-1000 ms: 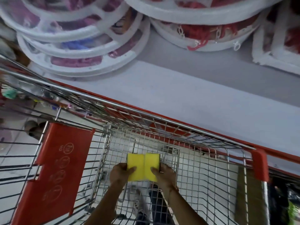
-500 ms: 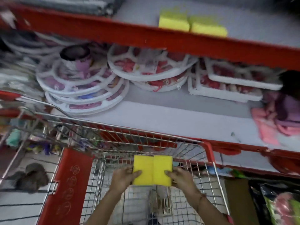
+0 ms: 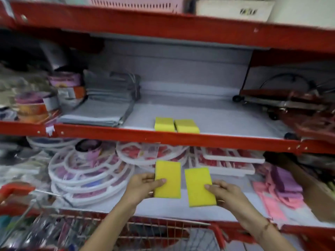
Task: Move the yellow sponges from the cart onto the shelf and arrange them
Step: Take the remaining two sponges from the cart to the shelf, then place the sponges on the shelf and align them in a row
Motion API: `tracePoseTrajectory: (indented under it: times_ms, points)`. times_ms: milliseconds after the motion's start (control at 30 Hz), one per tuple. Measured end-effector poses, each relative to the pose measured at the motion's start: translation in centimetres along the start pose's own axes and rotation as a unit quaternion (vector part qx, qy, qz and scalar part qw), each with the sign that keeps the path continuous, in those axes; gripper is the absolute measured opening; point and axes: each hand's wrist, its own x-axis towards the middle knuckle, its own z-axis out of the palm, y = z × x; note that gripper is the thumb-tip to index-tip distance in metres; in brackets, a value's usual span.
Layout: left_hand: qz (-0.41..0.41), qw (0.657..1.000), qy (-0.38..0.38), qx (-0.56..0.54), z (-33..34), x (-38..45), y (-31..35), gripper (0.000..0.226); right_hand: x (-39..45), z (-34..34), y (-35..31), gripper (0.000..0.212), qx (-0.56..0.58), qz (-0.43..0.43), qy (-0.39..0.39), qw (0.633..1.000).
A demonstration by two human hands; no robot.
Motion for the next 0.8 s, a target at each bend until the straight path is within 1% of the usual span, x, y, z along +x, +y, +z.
tracePoseTrajectory:
  times_ms: [133,200,233,333,433,467,533,600,667,700,767,800]
  points:
    - [0.051,0.999,0.007,-0.003,1.9,3.0,6.1,0.033,1.7,-2.4,-6.4,0.028,0.004,-0.075,0.012,0.997]
    - [0.059,0.998,0.008,-0.026,2.8,4.9,8.7,0.049,2.9,-3.4,-9.2,0.025,0.013,-0.094,0.025,0.995]
    - [0.063,0.997,0.005,-0.036,3.3,5.9,9.9,0.053,3.4,-3.8,-10.6,0.023,0.016,-0.101,0.029,0.994]
    - [0.083,0.996,-0.001,-0.015,5.0,8.6,13.7,0.026,5.6,-5.3,-14.1,0.024,0.011,-0.118,0.054,0.991]
    - [0.098,0.995,0.010,0.014,7.1,11.3,17.1,0.013,8.1,-6.9,-16.5,0.034,0.011,-0.131,0.091,0.987]
    - [0.096,0.995,0.016,0.025,7.9,12.3,17.9,0.015,9.0,-7.5,-17.1,0.037,0.010,-0.132,0.106,0.986]
    - [0.075,0.995,0.023,0.056,9.3,13.9,18.7,0.029,10.5,-8.5,-17.7,0.038,0.001,-0.128,0.128,0.983]
    - [0.064,0.993,0.030,0.091,10.4,15.2,18.8,0.035,11.9,-9.5,-17.7,0.039,-0.013,-0.118,0.142,0.983]
    - [0.060,0.991,0.019,0.118,11.2,15.9,18.4,0.034,13.0,-10.2,-17.3,0.040,-0.025,-0.099,0.154,0.983]
    - [0.056,0.990,0.012,0.126,11.4,16.1,18.2,0.036,13.4,-10.6,-17.0,0.039,-0.032,-0.088,0.159,0.983]
    - [0.046,0.989,-0.004,0.142,12.0,16.4,17.7,0.047,14.0,-11.3,-16.2,0.039,-0.057,-0.069,0.173,0.981]
    - [0.049,0.987,-0.009,0.152,12.3,16.4,17.6,0.047,14.4,-11.8,-15.8,0.041,-0.076,-0.062,0.185,0.978]
